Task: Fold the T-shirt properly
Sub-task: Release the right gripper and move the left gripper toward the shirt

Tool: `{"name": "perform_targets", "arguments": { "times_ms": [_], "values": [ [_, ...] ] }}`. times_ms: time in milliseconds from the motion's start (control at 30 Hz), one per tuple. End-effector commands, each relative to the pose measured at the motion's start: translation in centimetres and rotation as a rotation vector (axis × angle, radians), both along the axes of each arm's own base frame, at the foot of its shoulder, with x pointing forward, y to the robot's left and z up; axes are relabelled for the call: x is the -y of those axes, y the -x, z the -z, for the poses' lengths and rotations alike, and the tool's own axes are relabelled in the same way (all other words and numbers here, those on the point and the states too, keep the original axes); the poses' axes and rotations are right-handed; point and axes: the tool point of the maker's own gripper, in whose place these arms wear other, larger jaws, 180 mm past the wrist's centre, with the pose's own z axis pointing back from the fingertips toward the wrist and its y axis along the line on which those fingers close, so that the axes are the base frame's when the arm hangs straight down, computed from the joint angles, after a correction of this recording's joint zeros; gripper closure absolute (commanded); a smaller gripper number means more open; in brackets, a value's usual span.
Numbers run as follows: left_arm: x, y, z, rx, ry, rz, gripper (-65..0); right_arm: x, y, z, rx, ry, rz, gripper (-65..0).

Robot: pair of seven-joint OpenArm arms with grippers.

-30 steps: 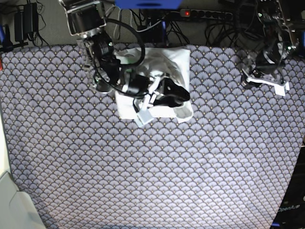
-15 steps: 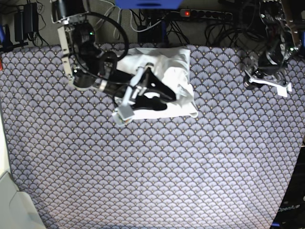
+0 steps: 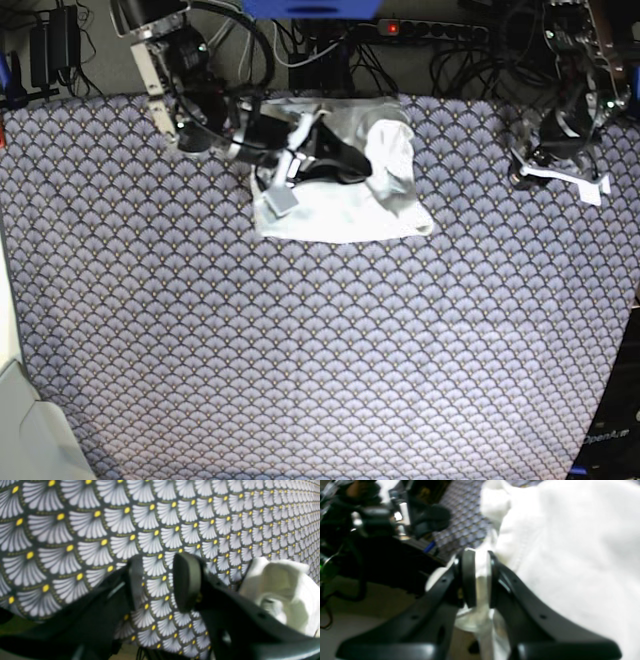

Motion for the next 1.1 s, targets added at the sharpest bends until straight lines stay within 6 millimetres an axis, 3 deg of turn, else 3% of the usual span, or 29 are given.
{"name": "perform_targets", "arguments": {
  "times_ms": [0,133,233,467,633,767,1067],
  "values": [
    [0.0,-1.0,-1.3,0.047,-0.012,0.018,-23.8,-0.5,-0.2,-1.2,0.021,-0.049,-0.002,-6.5],
    [2.2,-1.2,-1.3,0.048,0.002,0.077,-23.8,-0.3,-0.2,-0.5,0.005,-0.043,0.001,-6.5],
    [4.0,-1.5,-1.8,0.064,0.008,0.129,-24.2,0.7,-1.2,-0.7,0.036,-0.013,-0.001,-6.5],
    [7.6,-1.3,-2.3,0.076,0.030,0.229,-38.0,3.2,-1.9,-1.6,0.109,0.060,-0.021,-6.5],
    [10.2,-0.8,-3.2,0.096,0.080,0.290,-38.1,3.7,-1.6,-2.4,0.144,0.076,-0.036,-6.5],
    [12.2,0.1,-4.4,0.080,0.206,0.343,-38.1,4.6,-1.9,-1.9,0.137,0.097,-0.022,-6.5],
    [12.6,0.9,-7.1,0.083,0.418,0.364,-38.5,5.9,-2.2,-0.8,0.113,0.127,-0.003,-6.5]
  ]
}}
